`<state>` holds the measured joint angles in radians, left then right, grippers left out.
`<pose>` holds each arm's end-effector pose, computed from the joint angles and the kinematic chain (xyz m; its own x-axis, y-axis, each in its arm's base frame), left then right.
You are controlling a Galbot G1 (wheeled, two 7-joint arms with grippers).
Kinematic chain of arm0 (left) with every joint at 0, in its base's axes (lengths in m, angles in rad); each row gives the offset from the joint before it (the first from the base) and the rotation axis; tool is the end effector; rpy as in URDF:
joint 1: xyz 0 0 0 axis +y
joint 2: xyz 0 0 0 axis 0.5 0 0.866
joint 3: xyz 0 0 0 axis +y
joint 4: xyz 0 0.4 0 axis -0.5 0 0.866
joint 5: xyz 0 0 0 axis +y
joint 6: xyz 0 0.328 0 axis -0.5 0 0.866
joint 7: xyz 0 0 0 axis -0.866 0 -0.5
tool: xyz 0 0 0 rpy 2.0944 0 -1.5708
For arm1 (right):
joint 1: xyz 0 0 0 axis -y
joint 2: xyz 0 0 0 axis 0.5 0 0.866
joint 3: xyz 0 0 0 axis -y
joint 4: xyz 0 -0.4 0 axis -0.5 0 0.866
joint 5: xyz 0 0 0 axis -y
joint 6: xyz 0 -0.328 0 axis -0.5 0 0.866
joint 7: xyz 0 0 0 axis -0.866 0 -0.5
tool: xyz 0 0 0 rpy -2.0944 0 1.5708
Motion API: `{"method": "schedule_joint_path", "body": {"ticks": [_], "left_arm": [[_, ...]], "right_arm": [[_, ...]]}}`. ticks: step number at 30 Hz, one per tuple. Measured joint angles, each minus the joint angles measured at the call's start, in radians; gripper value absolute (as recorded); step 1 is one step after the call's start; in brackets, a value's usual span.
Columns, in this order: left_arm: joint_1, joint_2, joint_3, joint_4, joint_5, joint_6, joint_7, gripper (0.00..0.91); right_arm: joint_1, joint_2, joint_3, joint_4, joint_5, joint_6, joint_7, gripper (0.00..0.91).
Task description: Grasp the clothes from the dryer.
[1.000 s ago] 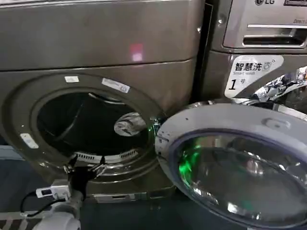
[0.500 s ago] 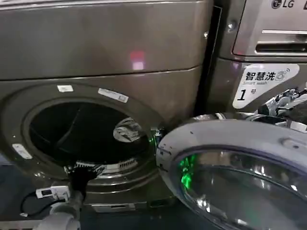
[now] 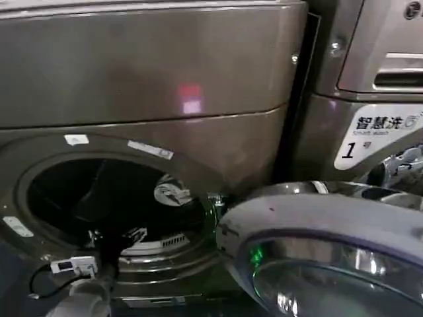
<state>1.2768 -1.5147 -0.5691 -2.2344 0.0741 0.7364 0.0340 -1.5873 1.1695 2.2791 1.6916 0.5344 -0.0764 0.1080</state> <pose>0.2065 0.0228 -0.2506 -0.9535 -0.0652 0.2944 -0.0302 0.9921 0.1217 -0.1576 -0.4354 -0.1466 0.0077 0.8944 -0.4473 0.9992 0.0112 0.0396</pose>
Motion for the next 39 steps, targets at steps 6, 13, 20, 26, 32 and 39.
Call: {"method": "schedule_joint_path", "body": {"ticks": [6,13,20,26,32,39], "left_arm": [[-0.116,-0.004,0.017,0.118,0.005,0.0,0.007,0.907],[-0.247,-0.011,0.028,0.296,0.018,0.0,0.014,0.907],[-0.373,-0.012,0.028,0.465,0.028,-0.023,0.024,0.907],[-0.467,-0.014,0.028,0.588,0.044,-0.058,0.03,0.907],[-0.543,-0.021,0.028,0.693,0.059,-0.089,0.036,0.907],[-0.627,-0.015,0.022,0.82,0.167,-0.117,0.114,0.907]], "right_arm": [[0.003,-0.004,-0.004,0.004,0.0,0.0,0.0,0.907],[0.012,-0.007,-0.015,0.014,0.0,-0.002,0.0,0.907],[0.013,-0.008,-0.017,0.017,0.0,-0.003,0.001,0.907],[0.014,-0.009,-0.017,0.017,0.0,-0.004,0.001,0.907],[0.012,-0.009,-0.017,0.017,0.001,-0.004,0.002,0.907],[0.016,-0.009,-0.026,0.023,0.0,-0.004,0.002,0.907]]}}
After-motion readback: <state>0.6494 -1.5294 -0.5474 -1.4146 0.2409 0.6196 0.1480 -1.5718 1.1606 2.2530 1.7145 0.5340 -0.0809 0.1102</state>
